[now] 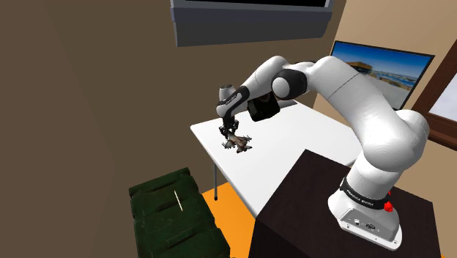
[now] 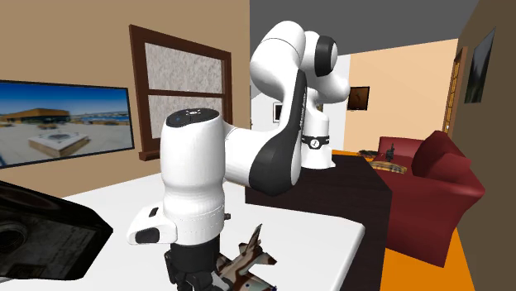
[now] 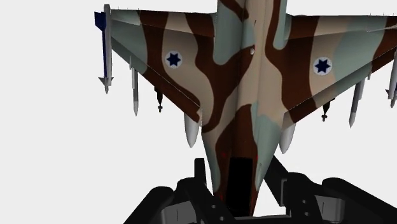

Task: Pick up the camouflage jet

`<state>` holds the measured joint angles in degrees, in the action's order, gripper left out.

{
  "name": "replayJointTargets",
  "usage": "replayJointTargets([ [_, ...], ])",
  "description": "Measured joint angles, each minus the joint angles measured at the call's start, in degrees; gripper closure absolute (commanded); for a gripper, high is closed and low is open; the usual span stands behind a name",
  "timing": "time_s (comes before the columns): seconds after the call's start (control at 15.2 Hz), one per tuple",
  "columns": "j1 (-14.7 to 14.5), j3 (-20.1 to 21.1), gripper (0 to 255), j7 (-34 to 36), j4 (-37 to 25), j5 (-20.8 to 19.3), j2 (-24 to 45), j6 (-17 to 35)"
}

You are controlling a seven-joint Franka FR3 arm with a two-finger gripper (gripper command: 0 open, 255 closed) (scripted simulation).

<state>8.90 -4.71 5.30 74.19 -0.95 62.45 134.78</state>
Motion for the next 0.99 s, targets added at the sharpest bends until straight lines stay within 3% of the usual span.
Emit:
replayJointTargets([
  [0.4, -0.02, -0.01, 255, -0.02, 0.5, -0.01, -0.44, 0.02],
  [0.99, -0.3, -0.17, 255, -0.18, 4.29, -0.13, -6.31, -2.09],
])
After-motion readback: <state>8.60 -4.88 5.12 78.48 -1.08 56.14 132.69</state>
